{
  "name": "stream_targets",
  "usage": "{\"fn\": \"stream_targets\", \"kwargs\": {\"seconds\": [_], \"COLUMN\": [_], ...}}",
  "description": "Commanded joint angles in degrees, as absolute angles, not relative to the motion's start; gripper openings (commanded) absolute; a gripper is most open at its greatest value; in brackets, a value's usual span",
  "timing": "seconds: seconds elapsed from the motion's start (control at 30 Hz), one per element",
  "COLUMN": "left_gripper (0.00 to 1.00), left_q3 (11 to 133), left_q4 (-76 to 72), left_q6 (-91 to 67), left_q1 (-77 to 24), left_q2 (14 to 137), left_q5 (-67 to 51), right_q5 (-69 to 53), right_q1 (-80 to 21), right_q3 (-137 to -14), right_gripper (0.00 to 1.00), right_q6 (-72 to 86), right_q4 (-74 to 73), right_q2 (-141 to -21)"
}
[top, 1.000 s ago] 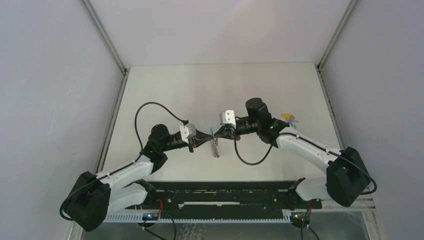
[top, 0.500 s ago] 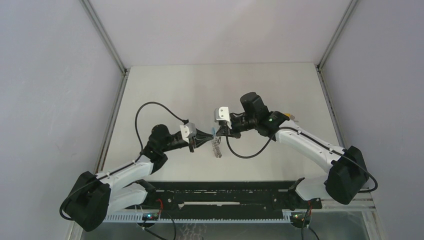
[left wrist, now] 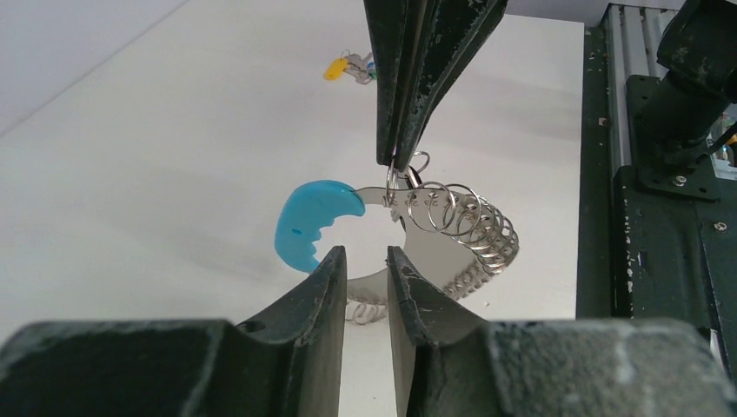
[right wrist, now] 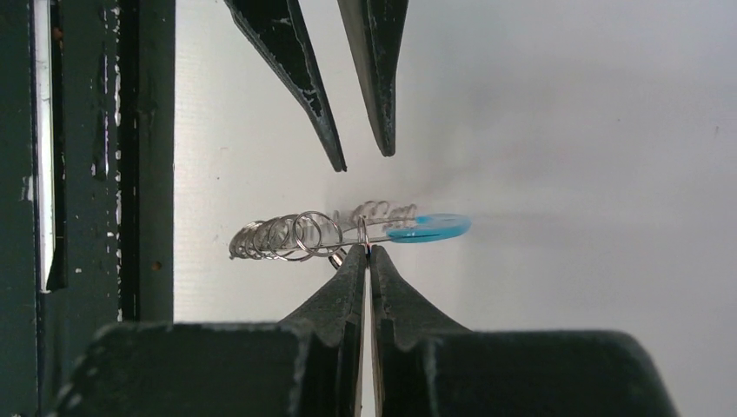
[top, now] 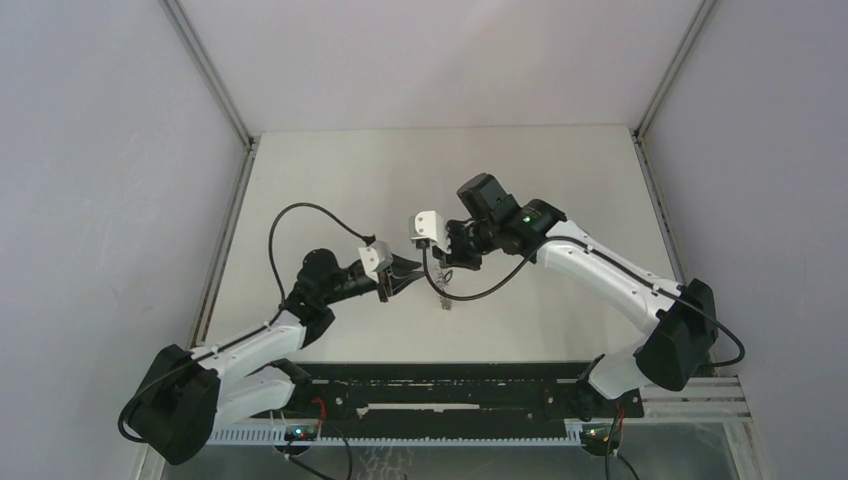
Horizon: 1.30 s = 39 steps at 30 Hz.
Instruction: Put the keys on the keyring
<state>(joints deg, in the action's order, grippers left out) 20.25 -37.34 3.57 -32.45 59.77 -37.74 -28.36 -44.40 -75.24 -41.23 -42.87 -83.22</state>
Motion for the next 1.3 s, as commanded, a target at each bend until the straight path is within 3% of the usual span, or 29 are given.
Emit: {"fn": "stream_targets", "kwargs": {"seconds": [0.0,0.23,1.27], "left_gripper": [0.29,0.30,0.24], "left_q3": [21.5,18.1,18.1], "left_q4": [-44.0,-57.8,-68.4], "left_q6": [2.5,-0.4,-3.5], "left_q1": [-32.4,-32.9,-33.7], "left_q2": [61.2,64.2,75.7], "left_q5": [-39.9,-41.8,-44.2], "right_q5": [-24.2,-21.3,-24.4], "right_q1": [-46.3,-48.4,-48.8], "right_q3": [-82.2,-87.1,-86.7], "right_gripper": [0.00,0.00,0.00], "right_q6": [-43.4,-44.9,-45.9], "right_q4": [-49.4,-53.7,-52.3], "right_q2": [-85.1,-88.7,-87.6]}}
